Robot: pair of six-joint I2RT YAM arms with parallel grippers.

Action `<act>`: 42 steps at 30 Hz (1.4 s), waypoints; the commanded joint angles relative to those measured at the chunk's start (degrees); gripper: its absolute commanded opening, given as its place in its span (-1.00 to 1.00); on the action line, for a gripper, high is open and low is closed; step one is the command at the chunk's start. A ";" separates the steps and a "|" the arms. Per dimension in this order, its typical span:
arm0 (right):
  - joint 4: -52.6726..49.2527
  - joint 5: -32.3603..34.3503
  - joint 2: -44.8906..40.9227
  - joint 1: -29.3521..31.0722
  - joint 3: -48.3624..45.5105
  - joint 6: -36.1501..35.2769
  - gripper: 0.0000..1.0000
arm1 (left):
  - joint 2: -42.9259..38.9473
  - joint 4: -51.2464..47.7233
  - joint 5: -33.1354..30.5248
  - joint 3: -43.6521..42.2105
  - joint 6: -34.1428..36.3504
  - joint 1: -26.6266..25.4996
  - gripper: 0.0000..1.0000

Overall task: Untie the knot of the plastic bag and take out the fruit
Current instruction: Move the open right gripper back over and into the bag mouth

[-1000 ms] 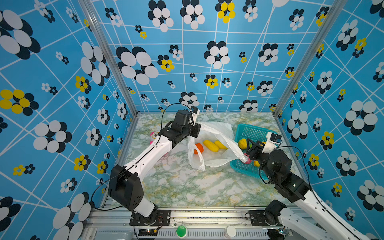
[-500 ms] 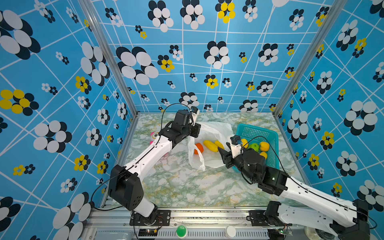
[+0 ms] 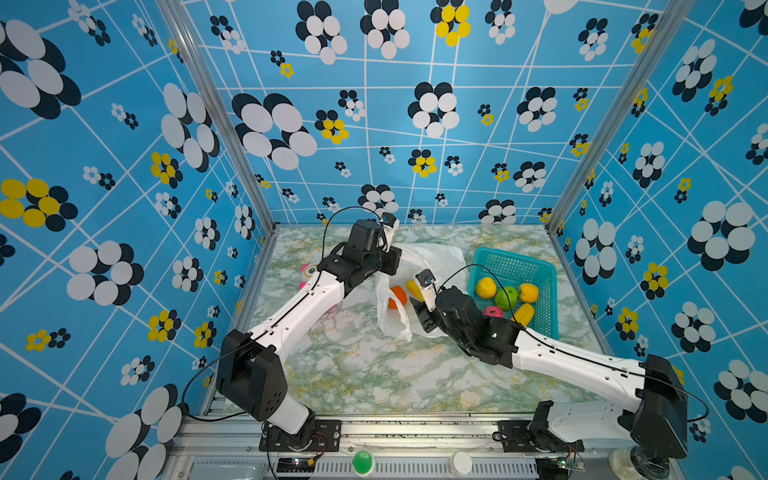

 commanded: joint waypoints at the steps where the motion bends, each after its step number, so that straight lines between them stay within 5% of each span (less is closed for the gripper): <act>1: 0.58 1.89 -3.98 0.34 -0.02 -0.80 0.09 | -0.22 -0.56 0.85 0.78 0.06 0.23 -1.00; 8: 0.53 1.66 -18.62 0.70 -5.77 -1.54 0.24 | -0.29 -0.64 0.85 0.78 0.06 0.21 -1.00; 12: -2.74 7.37 -21.04 6.49 -3.11 -5.55 0.19 | -0.24 -0.57 0.76 0.78 0.06 0.21 -1.00; 18: -3.46 14.34 -16.07 12.94 2.15 -9.30 0.10 | -0.46 -0.65 0.88 0.74 -0.02 0.21 -1.00; 28: -4.22 19.12 -0.54 13.04 7.22 -10.61 0.04 | -1.07 -0.40 1.23 0.17 0.00 0.26 -1.00; 42: -6.06 21.91 14.33 4.57 5.35 -1.47 -0.22 | -2.05 0.06 1.38 -0.63 -0.11 0.00 -1.00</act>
